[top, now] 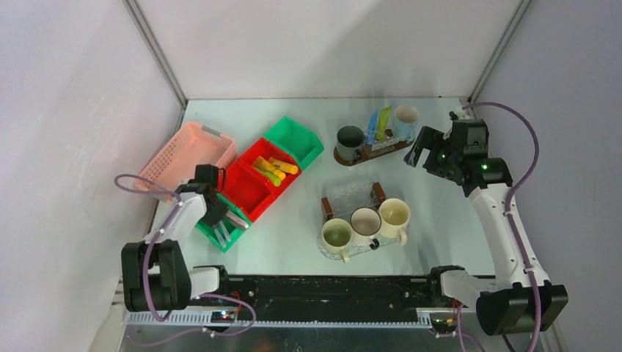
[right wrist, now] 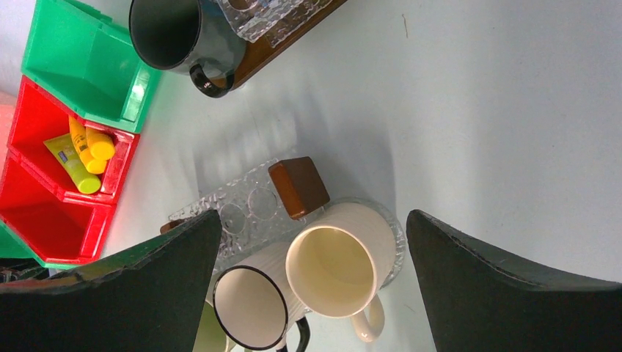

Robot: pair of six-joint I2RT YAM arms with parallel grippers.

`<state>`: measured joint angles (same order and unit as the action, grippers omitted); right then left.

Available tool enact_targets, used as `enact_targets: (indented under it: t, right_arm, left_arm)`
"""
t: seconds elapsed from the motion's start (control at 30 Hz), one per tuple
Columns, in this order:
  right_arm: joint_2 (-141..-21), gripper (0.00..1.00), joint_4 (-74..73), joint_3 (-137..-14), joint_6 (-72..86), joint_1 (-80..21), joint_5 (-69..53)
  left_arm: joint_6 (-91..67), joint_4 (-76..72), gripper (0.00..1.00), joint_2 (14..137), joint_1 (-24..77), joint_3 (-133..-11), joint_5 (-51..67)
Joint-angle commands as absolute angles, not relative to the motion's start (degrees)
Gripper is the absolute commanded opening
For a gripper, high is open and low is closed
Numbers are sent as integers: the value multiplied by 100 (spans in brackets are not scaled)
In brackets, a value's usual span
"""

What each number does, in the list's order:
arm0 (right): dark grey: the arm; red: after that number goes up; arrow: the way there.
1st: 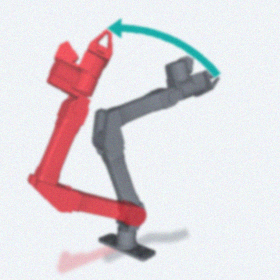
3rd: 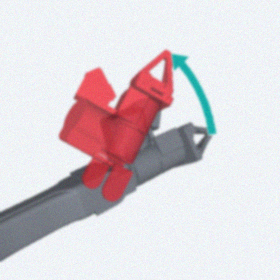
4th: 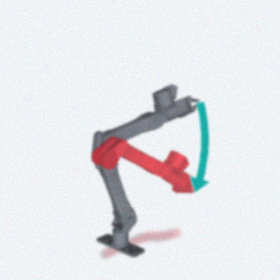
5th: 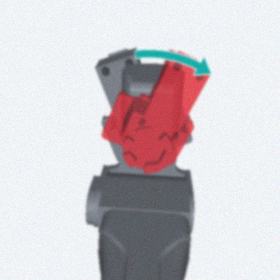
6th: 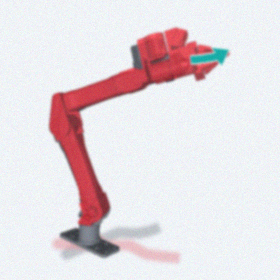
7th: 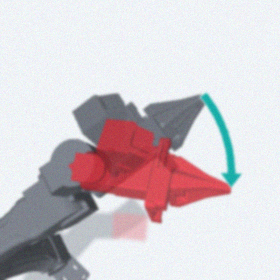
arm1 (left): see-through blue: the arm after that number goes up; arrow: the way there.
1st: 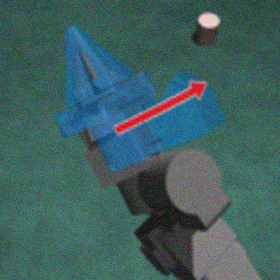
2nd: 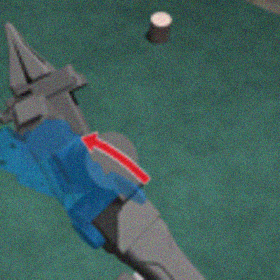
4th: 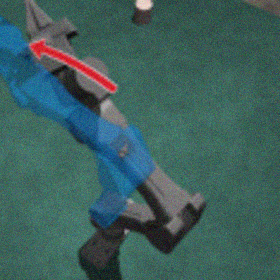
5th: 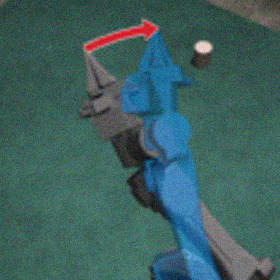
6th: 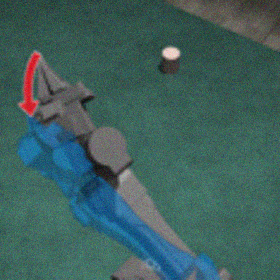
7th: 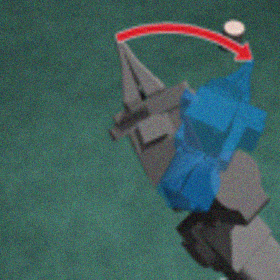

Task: Prepare toiletry sets of a toothbrush and toothpaste on the tray
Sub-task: Pick up the toothbrush from the storage box.

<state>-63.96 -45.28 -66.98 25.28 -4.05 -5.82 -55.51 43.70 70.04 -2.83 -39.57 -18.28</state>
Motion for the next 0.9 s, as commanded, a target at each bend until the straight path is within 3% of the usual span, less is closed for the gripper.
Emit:
enact_targets:
  t: [0.0, 0.2, 0.87]
  right_arm:
    - [-6310, 99, -4484, -6715, 2536, -438, -531]
    - [-6266, 99, -4509, -6715, 2529, -442, -509]
    - [-6199, 99, -4459, -6728, 2543, -449, -672]
  left_arm:
    - [-5574, 4219, 33, 7084, -310, -3857, -1947]
    - [-5597, 4382, 20, 6920, -311, -3888, -1917]
    - [-5902, 5827, 0, 5199, -309, -4686, -2085]
